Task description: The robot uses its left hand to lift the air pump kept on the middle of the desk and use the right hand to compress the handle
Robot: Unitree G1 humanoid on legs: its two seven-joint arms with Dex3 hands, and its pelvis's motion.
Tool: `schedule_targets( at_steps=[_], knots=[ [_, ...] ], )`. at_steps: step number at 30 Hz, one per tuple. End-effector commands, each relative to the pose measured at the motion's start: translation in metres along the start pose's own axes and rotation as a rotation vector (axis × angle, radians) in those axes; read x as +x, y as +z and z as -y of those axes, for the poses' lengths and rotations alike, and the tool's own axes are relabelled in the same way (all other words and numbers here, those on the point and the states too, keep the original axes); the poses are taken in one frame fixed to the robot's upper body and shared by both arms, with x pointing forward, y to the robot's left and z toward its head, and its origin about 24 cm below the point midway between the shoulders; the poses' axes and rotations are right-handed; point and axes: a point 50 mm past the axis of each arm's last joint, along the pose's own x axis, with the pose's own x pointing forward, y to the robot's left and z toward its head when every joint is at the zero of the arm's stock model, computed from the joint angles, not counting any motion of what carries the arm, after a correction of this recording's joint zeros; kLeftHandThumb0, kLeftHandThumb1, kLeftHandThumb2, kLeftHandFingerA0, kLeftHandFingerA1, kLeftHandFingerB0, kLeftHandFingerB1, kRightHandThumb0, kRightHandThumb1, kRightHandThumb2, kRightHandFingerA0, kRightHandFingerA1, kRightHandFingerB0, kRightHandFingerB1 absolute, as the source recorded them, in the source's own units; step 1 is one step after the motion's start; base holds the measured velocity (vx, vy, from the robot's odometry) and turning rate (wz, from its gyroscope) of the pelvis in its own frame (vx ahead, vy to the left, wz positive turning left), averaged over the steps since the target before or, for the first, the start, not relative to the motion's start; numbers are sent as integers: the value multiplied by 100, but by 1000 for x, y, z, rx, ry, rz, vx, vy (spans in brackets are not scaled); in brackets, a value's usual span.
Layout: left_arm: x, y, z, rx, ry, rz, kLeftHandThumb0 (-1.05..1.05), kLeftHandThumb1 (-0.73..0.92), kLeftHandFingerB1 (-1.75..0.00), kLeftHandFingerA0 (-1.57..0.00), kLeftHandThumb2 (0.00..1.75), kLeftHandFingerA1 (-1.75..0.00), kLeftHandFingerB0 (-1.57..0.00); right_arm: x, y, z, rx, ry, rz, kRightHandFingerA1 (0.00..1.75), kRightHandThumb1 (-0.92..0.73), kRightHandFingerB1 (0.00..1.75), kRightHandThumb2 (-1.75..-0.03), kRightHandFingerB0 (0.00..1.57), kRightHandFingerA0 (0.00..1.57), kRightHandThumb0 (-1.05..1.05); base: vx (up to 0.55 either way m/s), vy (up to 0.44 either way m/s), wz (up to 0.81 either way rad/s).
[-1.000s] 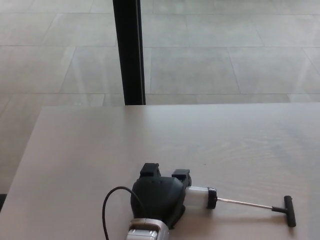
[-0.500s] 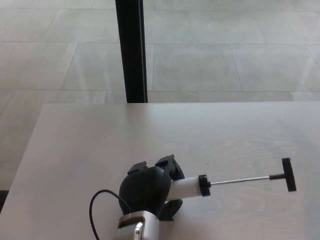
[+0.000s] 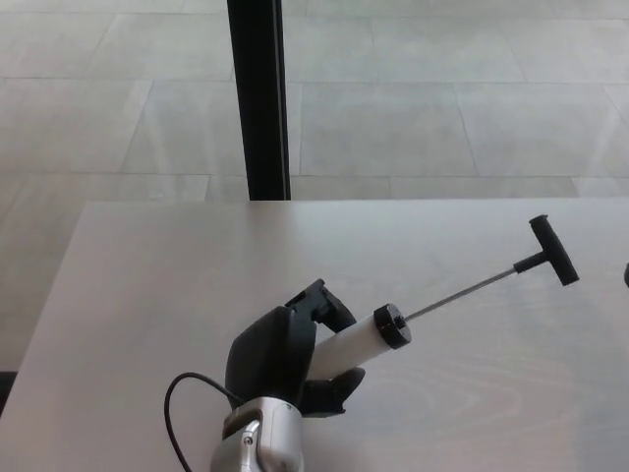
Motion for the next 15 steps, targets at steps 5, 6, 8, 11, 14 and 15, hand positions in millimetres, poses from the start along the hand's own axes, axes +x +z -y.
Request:
schedule_targets(
  at_steps=[5, 6, 8, 11, 14, 15],
  knots=[
    [-2, -4, -7, 45, 30, 56, -4, 67, -164, -83, 96, -175, -63, 15, 15, -14, -4, 65, -6, 0, -92, 0, -94, 0, 0, -99, 0, 0, 0],
    [-3, -8, -8, 77, 6, 50, -13, 63, -132, -114, 104, -149, -92, 20, 31, -14, 7, 74, 21, 0, -92, 0, -92, 0, 0, -98, 0, 0, 0],
    [-3, -10, -10, 105, 0, 60, -12, 63, -135, -114, 104, -152, -93, 22, 38, -14, -22, 72, 34, 0, -92, 0, -96, 0, 0, -101, 0, 0, 0],
    [-3, -14, -14, 190, -6, 88, -4, 65, -167, -82, 103, -175, -69, 29, 57, -8, -39, 67, 63, 0, -92, 0, -96, 0, 0, -103, 0, 0, 0],
    [-1, -14, -17, 251, -10, 107, -5, 65, -164, -86, 107, -175, -68, 33, 71, -7, -44, 61, 92, 0, -92, 0, -98, 0, 0, -104, 0, 0, 0],
    [-2, -15, -17, 251, -10, 104, -5, 65, -164, -86, 107, -175, -68, 34, 71, -7, -45, 64, 89, 0, -92, 0, -98, 0, 0, -104, 0, 0, 0]
  ],
)
